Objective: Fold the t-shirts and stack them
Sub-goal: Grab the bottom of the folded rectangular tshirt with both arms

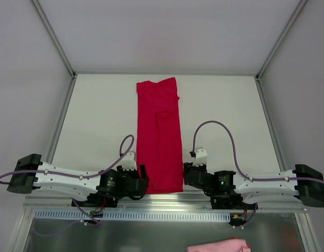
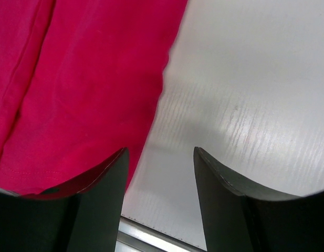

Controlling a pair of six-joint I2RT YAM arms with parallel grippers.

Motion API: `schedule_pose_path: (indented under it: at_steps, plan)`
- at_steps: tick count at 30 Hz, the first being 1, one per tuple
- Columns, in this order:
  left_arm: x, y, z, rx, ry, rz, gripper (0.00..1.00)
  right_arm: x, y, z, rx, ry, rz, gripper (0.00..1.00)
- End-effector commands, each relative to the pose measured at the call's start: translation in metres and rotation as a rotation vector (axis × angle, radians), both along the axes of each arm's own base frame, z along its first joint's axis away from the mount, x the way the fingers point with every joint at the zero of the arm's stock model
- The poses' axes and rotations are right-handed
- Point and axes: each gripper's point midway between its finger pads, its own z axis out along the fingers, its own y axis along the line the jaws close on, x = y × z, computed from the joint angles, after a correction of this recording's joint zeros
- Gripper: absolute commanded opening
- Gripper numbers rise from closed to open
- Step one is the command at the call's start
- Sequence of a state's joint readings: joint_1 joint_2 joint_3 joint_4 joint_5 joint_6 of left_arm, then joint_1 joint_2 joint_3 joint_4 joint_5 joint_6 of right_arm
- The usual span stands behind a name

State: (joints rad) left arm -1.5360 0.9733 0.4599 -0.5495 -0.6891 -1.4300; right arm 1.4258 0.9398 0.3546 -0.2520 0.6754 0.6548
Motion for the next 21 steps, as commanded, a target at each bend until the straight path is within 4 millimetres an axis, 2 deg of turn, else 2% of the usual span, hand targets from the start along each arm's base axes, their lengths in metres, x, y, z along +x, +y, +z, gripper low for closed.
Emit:
schedule_pose_path:
  at_steps: [1,15,21]
  plan:
    - [0.004,0.011,0.014,0.018,-0.046,0.086,0.71,-0.003,0.003,0.004,0.043,0.002,-0.028,0.57]
    - [-0.013,0.017,-0.014,0.009,-0.004,0.082,0.71,-0.040,0.023,0.016,0.100,0.040,0.079,0.60]
    - [-0.025,0.005,-0.020,-0.033,0.005,0.036,0.70,-0.043,0.019,0.002,0.068,0.062,0.062,0.61]
